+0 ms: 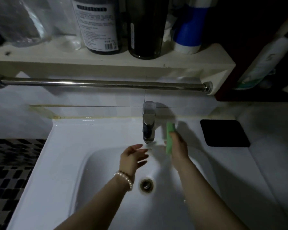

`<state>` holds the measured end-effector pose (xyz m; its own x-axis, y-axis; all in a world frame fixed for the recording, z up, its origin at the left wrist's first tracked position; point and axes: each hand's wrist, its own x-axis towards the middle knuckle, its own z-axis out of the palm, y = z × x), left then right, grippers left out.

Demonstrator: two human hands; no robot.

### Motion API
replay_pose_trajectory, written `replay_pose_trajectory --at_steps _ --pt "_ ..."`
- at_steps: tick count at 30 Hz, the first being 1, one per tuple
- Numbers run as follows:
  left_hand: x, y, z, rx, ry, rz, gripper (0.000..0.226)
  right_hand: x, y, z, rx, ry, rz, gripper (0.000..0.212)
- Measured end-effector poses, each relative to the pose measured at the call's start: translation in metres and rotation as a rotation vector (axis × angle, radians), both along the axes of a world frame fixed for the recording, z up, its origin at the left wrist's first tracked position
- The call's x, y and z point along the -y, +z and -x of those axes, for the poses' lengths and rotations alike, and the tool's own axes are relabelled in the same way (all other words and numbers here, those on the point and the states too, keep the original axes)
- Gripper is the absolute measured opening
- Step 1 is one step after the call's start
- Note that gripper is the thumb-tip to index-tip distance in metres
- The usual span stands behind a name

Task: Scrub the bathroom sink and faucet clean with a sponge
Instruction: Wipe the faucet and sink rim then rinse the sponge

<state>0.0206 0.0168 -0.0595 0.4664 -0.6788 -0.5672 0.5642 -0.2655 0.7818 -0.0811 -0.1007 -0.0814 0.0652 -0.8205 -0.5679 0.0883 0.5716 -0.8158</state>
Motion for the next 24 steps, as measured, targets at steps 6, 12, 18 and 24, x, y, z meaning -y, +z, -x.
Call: replay_pose_trajectory --at_steps 6,12,18,24 --pt "-0.005 -0.003 -0.036 0.105 0.11 -0.049 0.02 0.042 0.015 -0.046 -0.004 0.174 0.162 0.024" --pt "-0.009 -0.011 -0.039 0.13 0.105 -0.075 0.02 0.021 -0.01 -0.043 -0.36 0.438 0.184 0.033" --pt "-0.008 -0.01 -0.032 0.12 0.064 -0.095 0.02 -0.002 -0.002 -0.026 -0.261 0.348 0.029 0.014" --pt "-0.011 0.003 -0.032 0.098 0.03 -0.058 0.02 -0.026 0.009 0.013 0.039 0.026 0.059 0.028"
